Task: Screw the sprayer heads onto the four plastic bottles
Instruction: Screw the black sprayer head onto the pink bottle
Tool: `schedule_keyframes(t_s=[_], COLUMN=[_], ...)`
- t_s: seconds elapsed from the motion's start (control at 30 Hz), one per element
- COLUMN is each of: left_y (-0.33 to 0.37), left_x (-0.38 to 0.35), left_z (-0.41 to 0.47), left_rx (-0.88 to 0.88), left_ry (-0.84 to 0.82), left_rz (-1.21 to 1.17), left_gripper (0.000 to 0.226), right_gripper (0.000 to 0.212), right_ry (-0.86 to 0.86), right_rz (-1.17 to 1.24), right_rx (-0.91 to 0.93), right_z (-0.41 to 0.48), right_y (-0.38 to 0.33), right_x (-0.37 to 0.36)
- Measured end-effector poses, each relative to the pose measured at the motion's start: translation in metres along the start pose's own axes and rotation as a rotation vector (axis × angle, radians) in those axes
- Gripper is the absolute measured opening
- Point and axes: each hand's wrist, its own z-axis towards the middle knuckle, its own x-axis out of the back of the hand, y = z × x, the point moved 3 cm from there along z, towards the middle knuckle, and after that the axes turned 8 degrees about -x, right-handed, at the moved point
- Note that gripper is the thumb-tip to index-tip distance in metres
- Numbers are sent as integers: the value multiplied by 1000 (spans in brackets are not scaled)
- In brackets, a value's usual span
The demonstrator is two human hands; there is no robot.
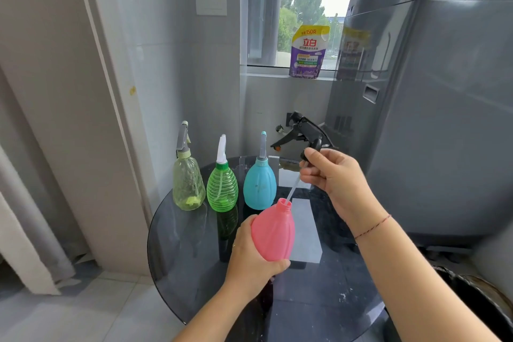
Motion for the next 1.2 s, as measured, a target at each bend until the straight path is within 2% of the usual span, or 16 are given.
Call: schedule_keyframes(t_s=[0.1, 0.2, 0.3, 0.4, 0.57, 0.67, 0.73, 0.83, 0.9, 0.97, 1.07, 1.13, 1.2], left_y=[12, 21, 25, 27, 32, 32, 29, 24, 24, 26, 26, 25, 25], left_x=[0, 4, 7, 12, 19, 21, 20, 14, 7, 1, 1, 5, 8], left_z=[2, 5, 6, 5, 1, -3, -4, -1, 0, -1, -1, -1, -2], left_rx=[-33, -38, 7, 77, 107, 104, 109, 135, 131, 117, 152, 194, 183], left_ry=[-6, -12, -89, -277, -687, -809, -771, -511, -332, -257, -304, -435, -517], left_rz=[-35, -74, -150, -251, -484, -586, -582, -393, -251, -236, -312, -415, -447], left_gripper=[92, 91, 97, 98, 94, 90, 92, 102, 99, 92, 89, 92, 93], right_gripper=[11, 12, 13, 22, 39, 46, 40, 32, 41, 47, 35, 33, 34], right_ry=[-65, -123, -223, -387, -636, -723, -710, -476, -290, -192, -296, -406, -435], right_rz=[-57, -222, -101, -39, -125, -124, -124, -171, -230, -262, -146, -84, -84], right_rx=[-71, -121, -185, -209, -221, -230, -227, -159, -108, -82, -149, -190, -184], right_z=[-2, -5, -6, -7, -8, -10, -13, -14, -13, -13, -12, -14, -15], right_y=[21, 41, 50, 48, 45, 47, 48, 51, 59, 66, 70, 67, 63], right_x=[-6, -8, -6, -2, 3, 2, 1, -2, -5, -9, -4, 3, 6])
